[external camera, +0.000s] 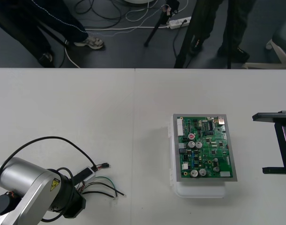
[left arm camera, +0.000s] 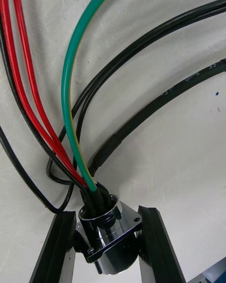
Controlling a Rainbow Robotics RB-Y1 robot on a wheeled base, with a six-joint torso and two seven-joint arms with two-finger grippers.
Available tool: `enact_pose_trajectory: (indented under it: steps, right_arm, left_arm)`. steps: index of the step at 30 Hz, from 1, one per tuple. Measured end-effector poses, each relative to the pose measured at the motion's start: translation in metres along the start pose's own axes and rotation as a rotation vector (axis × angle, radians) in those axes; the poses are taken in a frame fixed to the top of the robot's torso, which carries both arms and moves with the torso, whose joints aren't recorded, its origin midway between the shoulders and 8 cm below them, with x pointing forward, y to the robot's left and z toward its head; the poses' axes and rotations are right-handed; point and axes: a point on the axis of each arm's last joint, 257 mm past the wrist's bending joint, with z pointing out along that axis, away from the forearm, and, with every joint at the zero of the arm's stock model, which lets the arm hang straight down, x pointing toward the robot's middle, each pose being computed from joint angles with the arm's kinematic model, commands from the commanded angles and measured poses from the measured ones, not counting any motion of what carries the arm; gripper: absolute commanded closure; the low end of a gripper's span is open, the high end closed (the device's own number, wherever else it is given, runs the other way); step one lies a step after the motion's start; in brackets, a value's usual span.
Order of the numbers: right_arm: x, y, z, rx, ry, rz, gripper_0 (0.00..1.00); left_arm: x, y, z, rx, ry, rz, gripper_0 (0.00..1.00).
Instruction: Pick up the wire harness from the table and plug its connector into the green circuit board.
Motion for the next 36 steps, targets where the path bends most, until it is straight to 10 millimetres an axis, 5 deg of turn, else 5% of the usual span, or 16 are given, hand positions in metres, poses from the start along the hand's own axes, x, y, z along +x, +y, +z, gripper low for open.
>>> enact_pose_trajectory:
  steps: [26,36]
  right_arm:
    - [0.000,0.000,0.000,0.000,0.000,0.000,0.00]
    - [0.000,0.000,0.000,0.000,0.000,0.000,0.00]
  left_arm:
    - [-0.004,0.003,-0.001,-0.005,-0.008,0.000,1.00]
    - [-0.023,0.013,-0.022,-0.037,-0.074,0.001,1.00]
